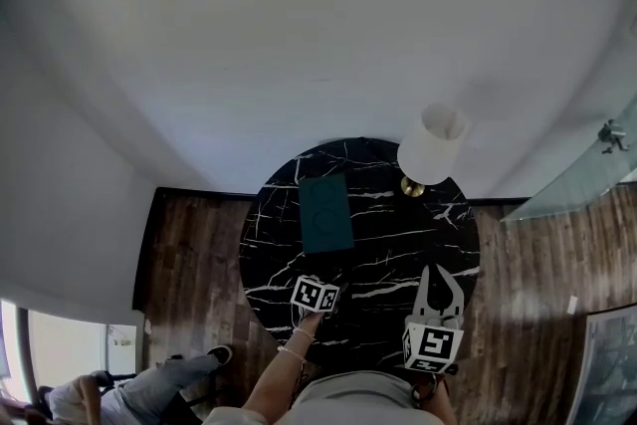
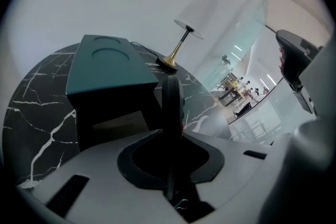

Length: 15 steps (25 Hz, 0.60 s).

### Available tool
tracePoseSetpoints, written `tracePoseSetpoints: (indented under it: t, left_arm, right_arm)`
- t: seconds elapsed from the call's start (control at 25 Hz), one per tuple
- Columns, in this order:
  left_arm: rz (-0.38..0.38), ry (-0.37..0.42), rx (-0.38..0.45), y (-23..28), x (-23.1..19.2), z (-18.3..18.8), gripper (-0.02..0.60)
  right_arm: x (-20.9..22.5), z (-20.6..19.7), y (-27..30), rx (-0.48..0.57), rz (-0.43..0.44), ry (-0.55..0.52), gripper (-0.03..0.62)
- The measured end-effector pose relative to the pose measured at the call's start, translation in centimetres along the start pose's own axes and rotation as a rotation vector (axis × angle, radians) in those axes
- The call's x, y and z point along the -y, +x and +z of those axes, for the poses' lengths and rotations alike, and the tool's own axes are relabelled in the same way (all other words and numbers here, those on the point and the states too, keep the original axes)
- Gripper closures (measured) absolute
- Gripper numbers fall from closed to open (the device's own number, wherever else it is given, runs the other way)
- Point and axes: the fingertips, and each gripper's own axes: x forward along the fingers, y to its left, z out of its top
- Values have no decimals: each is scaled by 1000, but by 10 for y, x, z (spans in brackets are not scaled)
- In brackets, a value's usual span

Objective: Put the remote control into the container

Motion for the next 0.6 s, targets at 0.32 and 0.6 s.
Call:
tracePoseSetpoints:
  t: [0.32, 0.6]
  left_arm:
    - [13, -19, -57, 19, -13, -13, 512]
    - [107, -55, -21, 28, -29, -15, 512]
  right_arm:
    - [1, -4, 11, -20, 4, 7, 579]
    - [-1, -8, 15, -36, 10, 10, 579]
